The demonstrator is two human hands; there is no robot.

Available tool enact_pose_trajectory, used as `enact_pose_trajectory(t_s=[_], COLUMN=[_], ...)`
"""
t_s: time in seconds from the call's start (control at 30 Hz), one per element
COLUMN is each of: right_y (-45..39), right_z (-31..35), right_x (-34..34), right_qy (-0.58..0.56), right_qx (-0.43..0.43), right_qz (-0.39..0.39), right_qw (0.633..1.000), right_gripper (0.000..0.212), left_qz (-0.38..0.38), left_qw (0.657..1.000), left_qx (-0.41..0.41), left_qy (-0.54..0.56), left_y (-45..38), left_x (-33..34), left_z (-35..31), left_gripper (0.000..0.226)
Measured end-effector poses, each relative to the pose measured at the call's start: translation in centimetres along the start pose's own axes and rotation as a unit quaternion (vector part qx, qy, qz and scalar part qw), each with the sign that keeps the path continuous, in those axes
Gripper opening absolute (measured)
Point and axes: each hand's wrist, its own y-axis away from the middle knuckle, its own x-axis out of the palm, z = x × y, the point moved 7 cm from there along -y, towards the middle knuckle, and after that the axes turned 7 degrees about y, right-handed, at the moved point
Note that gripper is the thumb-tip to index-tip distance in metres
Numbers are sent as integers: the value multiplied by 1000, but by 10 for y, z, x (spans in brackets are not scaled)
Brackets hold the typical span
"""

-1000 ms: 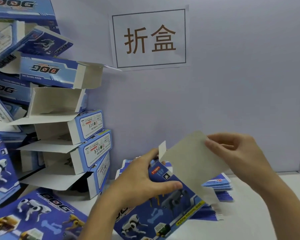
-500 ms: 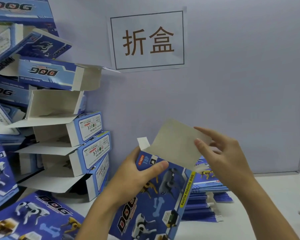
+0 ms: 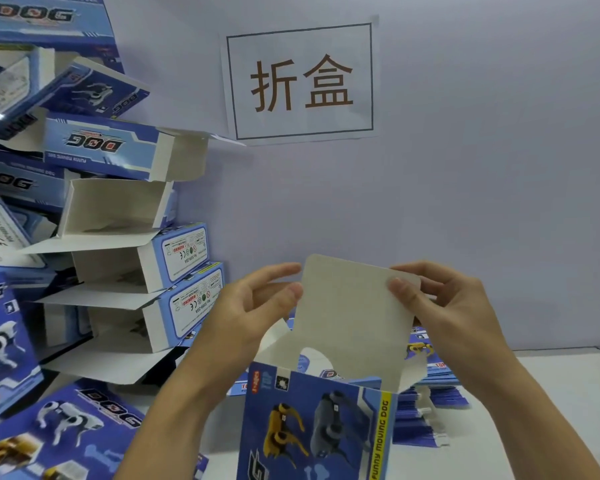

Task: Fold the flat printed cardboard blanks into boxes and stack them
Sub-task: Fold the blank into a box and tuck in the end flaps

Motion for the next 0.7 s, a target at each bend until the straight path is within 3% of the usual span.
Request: enact_pose_trajectory(t_s=[0.13,0.33,0.5,0.7], right_y=[1,6,6,8], right_z=[18,30,28,32], right_x=[7,30,33,39], right_qy=[-27,-41,-68,-63], right_qx=[-24,-45,-31,-60], right_qz=[55,99,63,22], right_qw=[998,993,995,996], right_gripper=[14,16,17,19], left_qz=[34,41,35,0], left_qw=[998,993,996,994], left_qx=[18,54,75,106], left_qy=[-41,-97,-36,-38], left_y=[8,16,14,15], left_x=[-9,-15,-14,-17], left_z=[-29,-53,-50,-50], left_gripper=[21,19,24,23])
